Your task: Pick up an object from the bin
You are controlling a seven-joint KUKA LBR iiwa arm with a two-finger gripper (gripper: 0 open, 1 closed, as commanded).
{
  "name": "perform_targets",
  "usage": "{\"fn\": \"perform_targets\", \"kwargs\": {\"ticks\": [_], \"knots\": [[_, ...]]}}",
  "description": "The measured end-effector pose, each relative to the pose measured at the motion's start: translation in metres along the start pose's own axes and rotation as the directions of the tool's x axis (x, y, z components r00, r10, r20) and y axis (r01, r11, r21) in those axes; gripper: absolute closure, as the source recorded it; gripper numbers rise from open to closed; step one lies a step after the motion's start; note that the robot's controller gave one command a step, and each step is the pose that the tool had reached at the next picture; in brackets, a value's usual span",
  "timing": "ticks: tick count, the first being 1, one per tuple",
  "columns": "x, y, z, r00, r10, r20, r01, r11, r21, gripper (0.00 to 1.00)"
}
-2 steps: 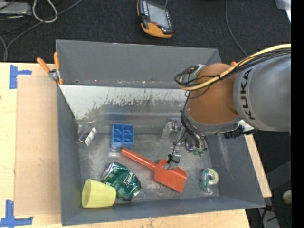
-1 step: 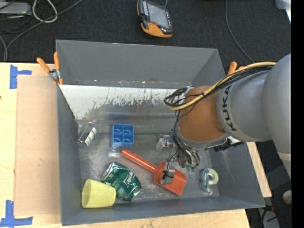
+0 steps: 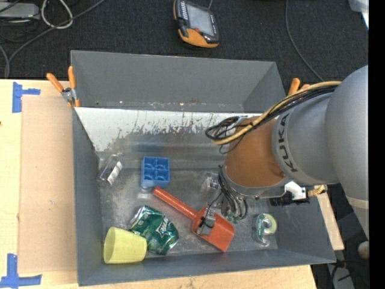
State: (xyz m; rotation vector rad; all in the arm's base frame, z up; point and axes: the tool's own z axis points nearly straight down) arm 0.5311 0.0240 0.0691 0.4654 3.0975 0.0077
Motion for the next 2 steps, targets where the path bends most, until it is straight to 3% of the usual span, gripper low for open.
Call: {"fn": "perform_targets", "kwargs": {"ticks": [1, 2], "knots": [[-0.0148, 0.0002, -0.0007, 0.98, -0.197, -0.021, 0.198, 0.98, 0.003, 1.0], [-0.0147, 0.0002, -0.001, 0.98, -0.197, -0.021, 0.197, 0.98, 0.002, 1.0]]}}
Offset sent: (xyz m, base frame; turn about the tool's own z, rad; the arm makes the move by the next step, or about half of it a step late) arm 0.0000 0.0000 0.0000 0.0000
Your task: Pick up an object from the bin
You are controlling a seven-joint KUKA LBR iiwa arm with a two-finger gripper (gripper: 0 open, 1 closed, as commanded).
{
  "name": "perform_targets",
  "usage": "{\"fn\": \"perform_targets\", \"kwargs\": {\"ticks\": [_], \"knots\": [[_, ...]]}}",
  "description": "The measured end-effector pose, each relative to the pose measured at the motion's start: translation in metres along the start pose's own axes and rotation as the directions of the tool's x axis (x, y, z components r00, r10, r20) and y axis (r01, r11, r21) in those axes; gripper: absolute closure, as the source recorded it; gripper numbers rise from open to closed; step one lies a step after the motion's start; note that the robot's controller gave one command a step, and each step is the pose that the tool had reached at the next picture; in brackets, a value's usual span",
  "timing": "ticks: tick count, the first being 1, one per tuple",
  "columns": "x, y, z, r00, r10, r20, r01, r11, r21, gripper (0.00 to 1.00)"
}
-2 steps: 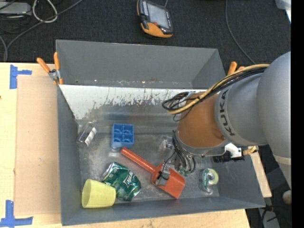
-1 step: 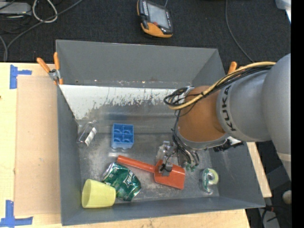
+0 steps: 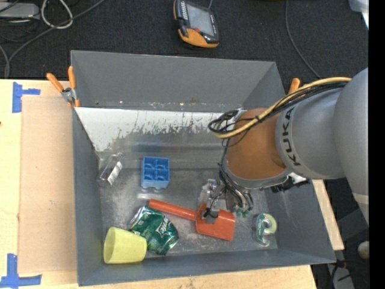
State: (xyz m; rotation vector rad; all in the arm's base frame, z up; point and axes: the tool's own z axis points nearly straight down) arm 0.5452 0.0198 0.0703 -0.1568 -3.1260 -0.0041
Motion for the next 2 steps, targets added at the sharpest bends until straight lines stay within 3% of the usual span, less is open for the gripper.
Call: {"fn": "perform_targets", "kwargs": {"ticks": [2], "knots": [[0.001, 0.0, -0.06, 1.0, 0.001, -0.001, -0.001, 1.0, 0.0, 1.0]]}}
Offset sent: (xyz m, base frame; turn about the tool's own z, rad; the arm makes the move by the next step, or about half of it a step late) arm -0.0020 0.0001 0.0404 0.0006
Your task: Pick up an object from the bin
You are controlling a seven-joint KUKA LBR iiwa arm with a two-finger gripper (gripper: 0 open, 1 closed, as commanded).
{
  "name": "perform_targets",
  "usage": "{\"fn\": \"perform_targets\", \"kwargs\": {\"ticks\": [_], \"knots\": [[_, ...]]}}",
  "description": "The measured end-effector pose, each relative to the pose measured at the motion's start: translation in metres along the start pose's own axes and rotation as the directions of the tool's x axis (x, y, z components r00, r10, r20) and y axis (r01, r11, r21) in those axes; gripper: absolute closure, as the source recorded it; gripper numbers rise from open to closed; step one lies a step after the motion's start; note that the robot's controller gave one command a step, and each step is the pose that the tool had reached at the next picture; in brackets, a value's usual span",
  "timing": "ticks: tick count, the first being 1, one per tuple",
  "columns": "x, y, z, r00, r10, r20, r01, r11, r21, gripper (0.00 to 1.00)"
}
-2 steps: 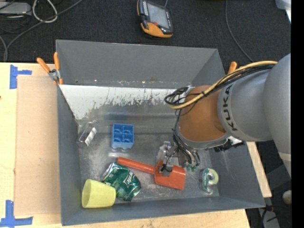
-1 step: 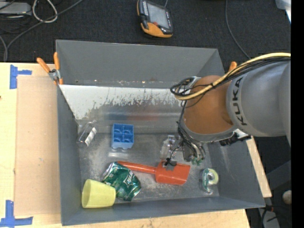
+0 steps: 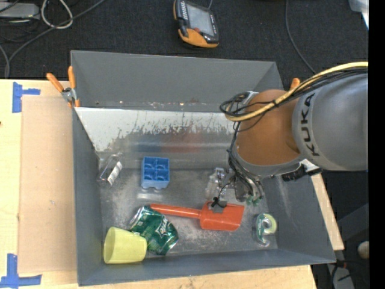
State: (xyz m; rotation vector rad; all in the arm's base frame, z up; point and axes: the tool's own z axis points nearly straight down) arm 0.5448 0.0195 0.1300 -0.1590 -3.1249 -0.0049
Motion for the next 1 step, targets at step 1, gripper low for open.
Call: {"fn": "perform_targets", "kwargs": {"ticks": [1], "knots": [[0.0008, 0.0, -0.0309, 1.0, 0.0, -0.002, 0.0, 1.0, 0.0, 1.0]]}}
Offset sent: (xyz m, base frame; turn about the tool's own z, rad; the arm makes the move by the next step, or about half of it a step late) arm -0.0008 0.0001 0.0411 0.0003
